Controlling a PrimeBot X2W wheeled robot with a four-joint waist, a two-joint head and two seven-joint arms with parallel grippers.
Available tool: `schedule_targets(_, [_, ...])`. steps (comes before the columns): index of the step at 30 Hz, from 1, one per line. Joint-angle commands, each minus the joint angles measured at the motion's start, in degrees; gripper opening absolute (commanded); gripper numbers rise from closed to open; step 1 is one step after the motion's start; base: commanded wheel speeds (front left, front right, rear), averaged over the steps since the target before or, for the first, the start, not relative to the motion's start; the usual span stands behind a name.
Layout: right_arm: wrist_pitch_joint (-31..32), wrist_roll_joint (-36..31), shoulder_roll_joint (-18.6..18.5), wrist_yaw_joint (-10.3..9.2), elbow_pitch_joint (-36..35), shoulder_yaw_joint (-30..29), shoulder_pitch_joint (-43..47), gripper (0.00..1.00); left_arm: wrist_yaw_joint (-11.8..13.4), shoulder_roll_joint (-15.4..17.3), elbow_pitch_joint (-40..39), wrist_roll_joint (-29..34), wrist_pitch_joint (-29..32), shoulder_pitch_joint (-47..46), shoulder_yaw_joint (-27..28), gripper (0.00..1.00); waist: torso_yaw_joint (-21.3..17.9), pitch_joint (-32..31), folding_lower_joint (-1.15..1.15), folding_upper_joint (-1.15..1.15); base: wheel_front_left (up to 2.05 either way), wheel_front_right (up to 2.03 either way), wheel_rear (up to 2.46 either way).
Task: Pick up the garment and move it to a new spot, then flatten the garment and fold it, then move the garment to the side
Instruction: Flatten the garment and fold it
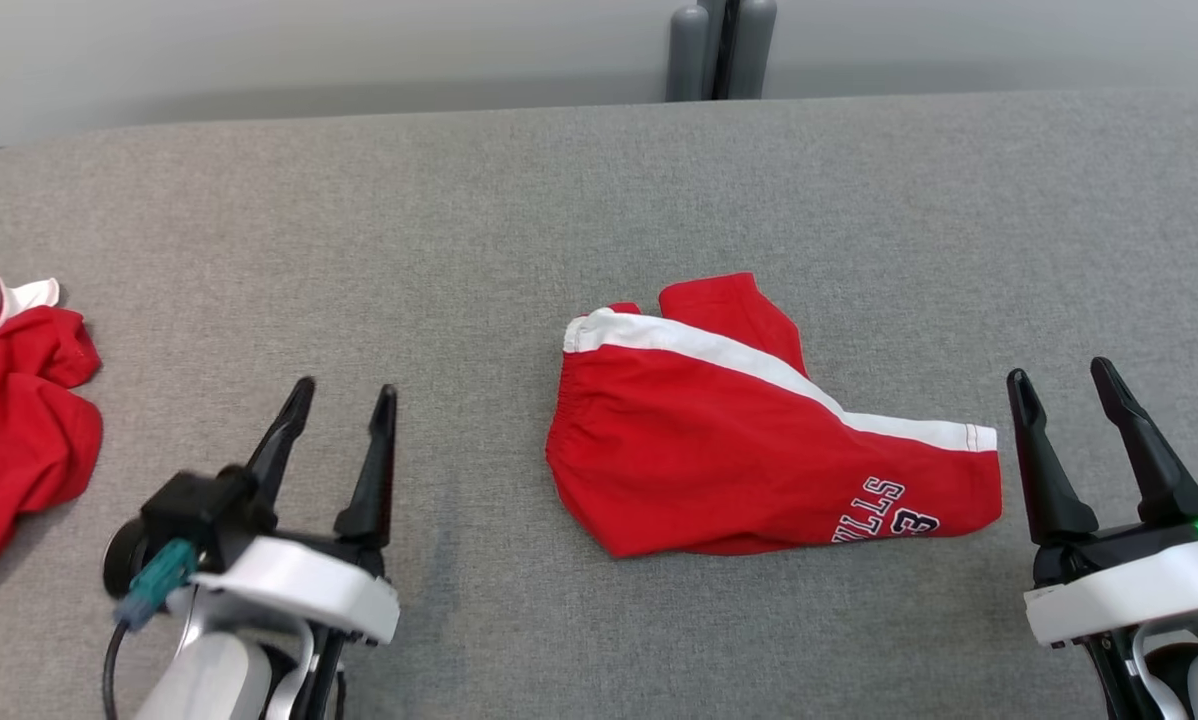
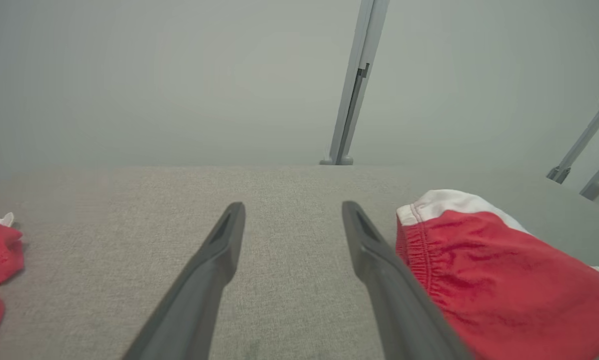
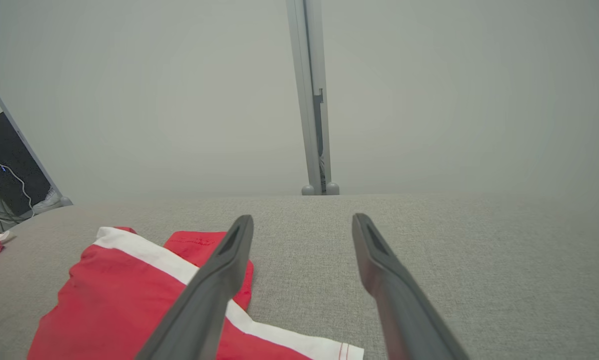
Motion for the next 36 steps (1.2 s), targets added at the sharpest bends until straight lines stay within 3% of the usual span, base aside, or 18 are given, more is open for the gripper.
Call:
schedule_targets(1, [0.11, 0.36, -0.16, 0.01, -0.29, 0.1, -0.49, 1.0, -0.54, 0.25, 0.33, 0.15, 0.57, -1.31, -0.34, 1.0, -0.4, 0.67, 0.0, 0.0, 0.0, 0.0, 0.0])
schedule_targets(11, [-1.25, 1.33, 0.1, 0.01, 1.96, 2.95, -2.76, 1.0, -6.78, -3.12, 8.99, -1.83, 9.87, -9.66, -7.61, 1.0, -4.44, 4.56, 0.0, 0.0, 0.0, 0.0, 0.0])
schedule_targets(19, [-2.45, 1.98, 0.25, 0.01, 4.32, 3.24, -3.53, 1.0, -7.36, -4.95, 15.93, -3.06, 14.41, -10.97, -10.15, 1.0, -6.16, 6.0, 0.0, 0.0, 0.0, 0.0, 0.0])
schedule_targets(20, [-2.63, 2.09, 0.3, 0.01, 4.54, 3.27, -3.62, 1.0, -7.31, -5.14, 16.45, -3.17, 14.9, -10.86, -10.3, 0.72, -6.21, 6.11, 0.0, 0.0, 0.0, 0.0, 0.0])
schedule_targets(21, [-2.76, 2.16, 0.35, 0.01, 4.69, 3.36, -3.66, 1.0, -7.2, -5.24, 16.79, -3.21, 15.07, -10.66, -10.42, 0.09, -6.28, 6.24, 0.0, 0.0, 0.0, 0.0, 0.0])
schedule_targets(22, [-2.72, 2.23, 0.45, 0.01, 4.86, 3.49, -3.7, 1.0, -7.16, -5.3, 17.11, -3.34, 15.36, -10.56, -10.54, 0.0, -6.32, 6.35, 0.0, 0.0, 0.0, 0.0, 0.0])
schedule_targets(36, [-2.57, 1.85, -0.39, 0.01, 5.67, 2.65, -3.08, 1.0, -0.56, -3.05, 8.94, -3.71, 9.88, -2.7, -6.44, 0.0, -2.19, 5.31, 0.0, 0.0, 0.0, 0.0, 0.0])
